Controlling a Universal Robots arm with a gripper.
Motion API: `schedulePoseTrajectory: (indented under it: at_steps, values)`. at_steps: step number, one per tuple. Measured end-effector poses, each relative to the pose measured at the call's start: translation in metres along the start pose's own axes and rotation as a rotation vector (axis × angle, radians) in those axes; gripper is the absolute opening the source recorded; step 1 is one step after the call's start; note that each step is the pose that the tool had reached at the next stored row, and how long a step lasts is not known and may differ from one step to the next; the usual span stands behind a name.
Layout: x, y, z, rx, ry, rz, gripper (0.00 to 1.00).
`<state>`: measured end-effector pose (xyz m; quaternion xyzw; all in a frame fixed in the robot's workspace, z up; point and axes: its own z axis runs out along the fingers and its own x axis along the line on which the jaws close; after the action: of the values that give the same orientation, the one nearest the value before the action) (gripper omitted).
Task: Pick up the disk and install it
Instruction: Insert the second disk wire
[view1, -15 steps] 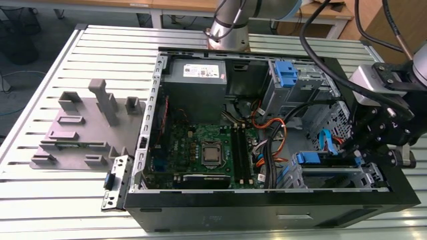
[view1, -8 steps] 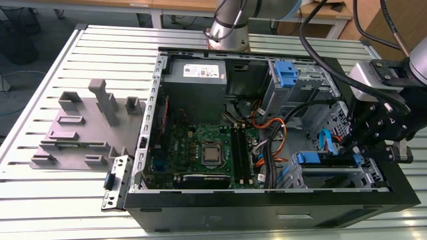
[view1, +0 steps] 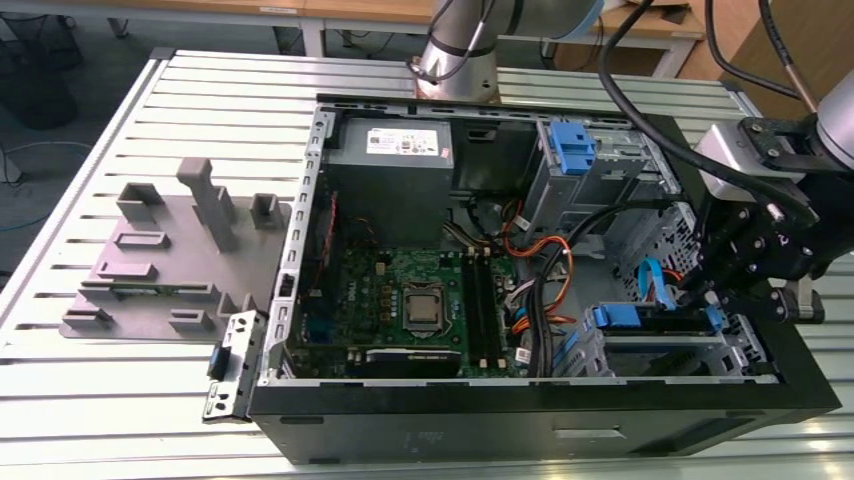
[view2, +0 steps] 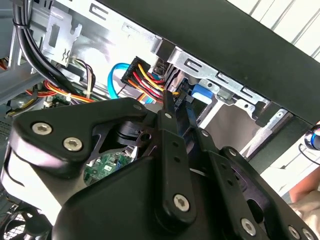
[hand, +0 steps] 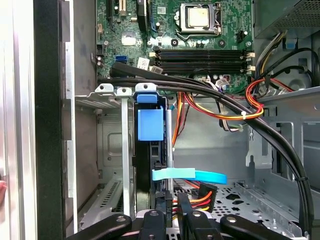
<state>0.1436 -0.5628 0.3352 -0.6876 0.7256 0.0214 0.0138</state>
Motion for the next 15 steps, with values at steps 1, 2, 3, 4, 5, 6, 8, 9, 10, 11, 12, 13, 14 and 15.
schedulePoseTrajectory:
  at_steps: [1, 2, 3, 4, 5, 6, 8, 9, 10, 11, 12, 13, 14, 15]
  values:
    - [0.0, 0.0, 0.0, 0.0, 0.0001, 0.0, 0.24]
    - [0.0, 0.0, 0.0, 0.0, 0.0002, 0.0, 0.24]
    - [0.0, 0.0, 0.0, 0.0, 0.0002, 0.0, 0.24]
    - [0.0, 0.0, 0.0, 0.0, 0.0002, 0.0, 0.24]
    - [0.0, 0.0, 0.0001, 0.0, 0.0003, 0.0, 0.22]
    - [0.0, 0.0, 0.0, 0.0001, 0.0004, 0.0, 0.16]
    - [0.0, 0.0, 0.0, 0.0, 0.0005, 0.0, 0.16]
    - [0.0, 0.0, 0.0, 0.0001, 0.0006, 0.0, 0.16]
    - [0.0, 0.0, 0.0, 0.0, 0.0006, 0.0, 0.16]
    - [0.0, 0.0005, 0.0001, 0.0002, 0.0005, 0.0, 0.16]
    - [0.0, 0.0012, -0.0001, 0.0008, 0.0006, 0.0, 0.16]
    - [0.0, 0.0023, -0.0002, 0.0019, 0.0006, 0.0, 0.16]
    - [0.0002, 0.0035, -0.0002, 0.0035, 0.0003, 0.0, 0.16]
    - [0.0002, 0.0046, -0.0002, 0.0054, 0.0002, 0.0, 0.16]
